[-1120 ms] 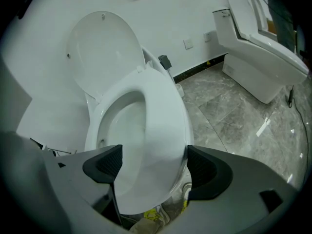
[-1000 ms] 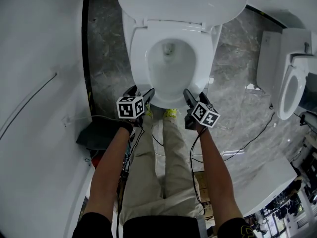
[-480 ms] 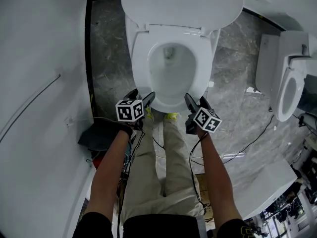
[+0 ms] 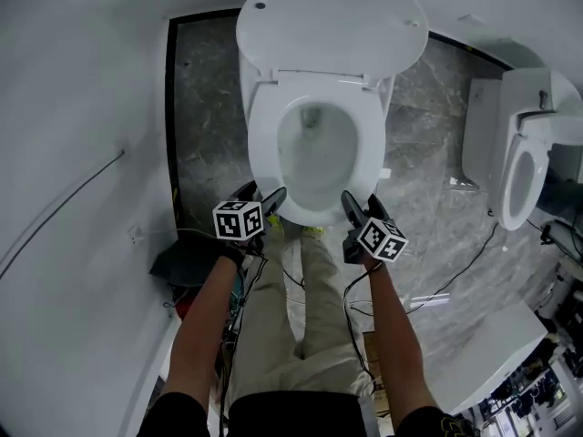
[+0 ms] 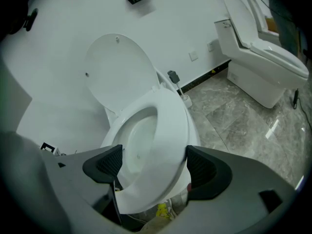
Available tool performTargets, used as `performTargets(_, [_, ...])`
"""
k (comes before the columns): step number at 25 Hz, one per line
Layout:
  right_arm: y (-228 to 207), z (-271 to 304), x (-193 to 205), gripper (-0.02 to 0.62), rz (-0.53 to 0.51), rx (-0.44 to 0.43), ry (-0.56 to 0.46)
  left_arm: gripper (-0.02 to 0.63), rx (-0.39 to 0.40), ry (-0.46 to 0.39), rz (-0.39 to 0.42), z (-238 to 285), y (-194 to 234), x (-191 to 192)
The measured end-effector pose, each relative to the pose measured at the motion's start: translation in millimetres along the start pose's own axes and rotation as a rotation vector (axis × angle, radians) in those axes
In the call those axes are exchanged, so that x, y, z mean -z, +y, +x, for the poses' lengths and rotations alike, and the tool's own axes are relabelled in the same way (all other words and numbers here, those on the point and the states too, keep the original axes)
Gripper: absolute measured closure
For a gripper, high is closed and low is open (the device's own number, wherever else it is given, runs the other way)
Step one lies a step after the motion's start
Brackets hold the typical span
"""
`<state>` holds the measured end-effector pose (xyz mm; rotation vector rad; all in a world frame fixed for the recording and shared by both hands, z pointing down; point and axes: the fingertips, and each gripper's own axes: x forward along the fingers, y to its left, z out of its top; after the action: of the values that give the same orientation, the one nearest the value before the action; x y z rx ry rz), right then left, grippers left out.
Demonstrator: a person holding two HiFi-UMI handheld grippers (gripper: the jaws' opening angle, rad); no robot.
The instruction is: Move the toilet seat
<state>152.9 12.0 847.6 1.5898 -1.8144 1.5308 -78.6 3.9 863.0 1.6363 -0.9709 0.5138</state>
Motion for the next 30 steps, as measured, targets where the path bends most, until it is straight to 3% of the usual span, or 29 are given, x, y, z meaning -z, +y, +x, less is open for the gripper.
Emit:
performTargets(4, [15.3, -13.8, -7.7, 0.184, -0.057, -0.025, -0.011, 0.224, 0.030, -0.011, 0.031, -14.9, -7.4, -8.5])
performTargets(18, [53.9, -54.2, -55.5, 0.184, -0.102, -0.069, -0.112, 0.224, 0.082, -0.041, 0.117, -55.6, -42.3, -44.7])
performTargets(30, [83.9, -76.4, -99.8, 0.184, -0.128, -0.098, -0.169, 0.224, 0.112, -0.118, 0.052, -83.1, -67.1, -88.4])
